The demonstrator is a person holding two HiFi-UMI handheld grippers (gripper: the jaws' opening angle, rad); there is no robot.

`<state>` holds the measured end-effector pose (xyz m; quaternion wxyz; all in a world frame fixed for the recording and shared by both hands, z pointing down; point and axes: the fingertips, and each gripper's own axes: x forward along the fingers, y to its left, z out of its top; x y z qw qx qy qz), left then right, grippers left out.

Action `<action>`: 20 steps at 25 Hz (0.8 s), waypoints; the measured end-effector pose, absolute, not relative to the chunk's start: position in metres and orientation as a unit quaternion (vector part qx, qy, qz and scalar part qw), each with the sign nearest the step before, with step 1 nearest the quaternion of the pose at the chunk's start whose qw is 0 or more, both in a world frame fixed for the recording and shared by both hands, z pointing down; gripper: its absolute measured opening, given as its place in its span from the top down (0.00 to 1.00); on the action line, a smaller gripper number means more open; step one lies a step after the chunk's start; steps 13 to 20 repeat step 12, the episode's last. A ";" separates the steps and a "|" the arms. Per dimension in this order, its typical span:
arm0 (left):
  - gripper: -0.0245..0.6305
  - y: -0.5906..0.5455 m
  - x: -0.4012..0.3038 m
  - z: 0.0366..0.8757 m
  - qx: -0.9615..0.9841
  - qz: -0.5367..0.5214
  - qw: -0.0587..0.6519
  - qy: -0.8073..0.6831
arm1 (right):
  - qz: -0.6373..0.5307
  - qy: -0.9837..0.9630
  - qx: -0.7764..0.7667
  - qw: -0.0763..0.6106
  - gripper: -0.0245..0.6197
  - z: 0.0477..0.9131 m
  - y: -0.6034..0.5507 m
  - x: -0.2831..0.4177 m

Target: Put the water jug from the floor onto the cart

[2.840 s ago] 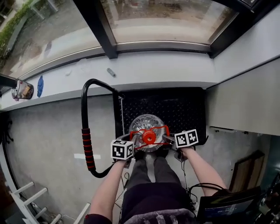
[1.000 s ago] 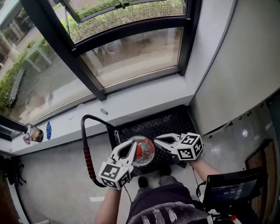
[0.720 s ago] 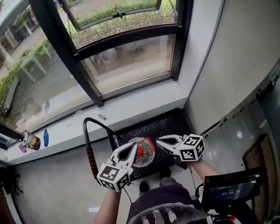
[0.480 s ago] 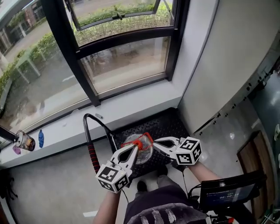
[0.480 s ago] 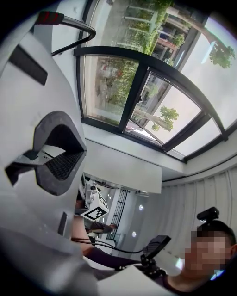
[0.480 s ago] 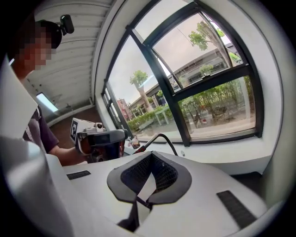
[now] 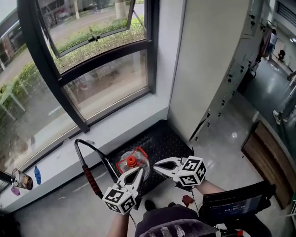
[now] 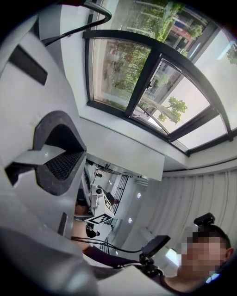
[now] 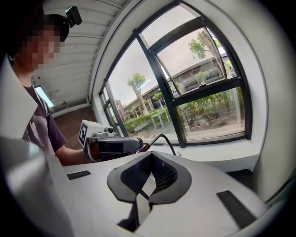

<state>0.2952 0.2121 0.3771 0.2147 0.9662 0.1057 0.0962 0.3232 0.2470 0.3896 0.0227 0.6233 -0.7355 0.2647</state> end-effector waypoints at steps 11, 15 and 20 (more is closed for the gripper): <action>0.97 0.331 0.324 0.370 0.962 0.131 0.151 0.185 | 0.232 -0.693 0.679 -0.076 0.97 0.387 0.374 0.344; 0.97 0.347 0.326 0.371 0.961 0.135 0.146 0.190 | 0.233 -0.691 0.679 -0.086 0.97 0.388 0.388 0.345; 0.97 0.347 0.326 0.371 0.961 0.135 0.146 0.190 | 0.233 -0.691 0.679 -0.086 0.97 0.388 0.388 0.345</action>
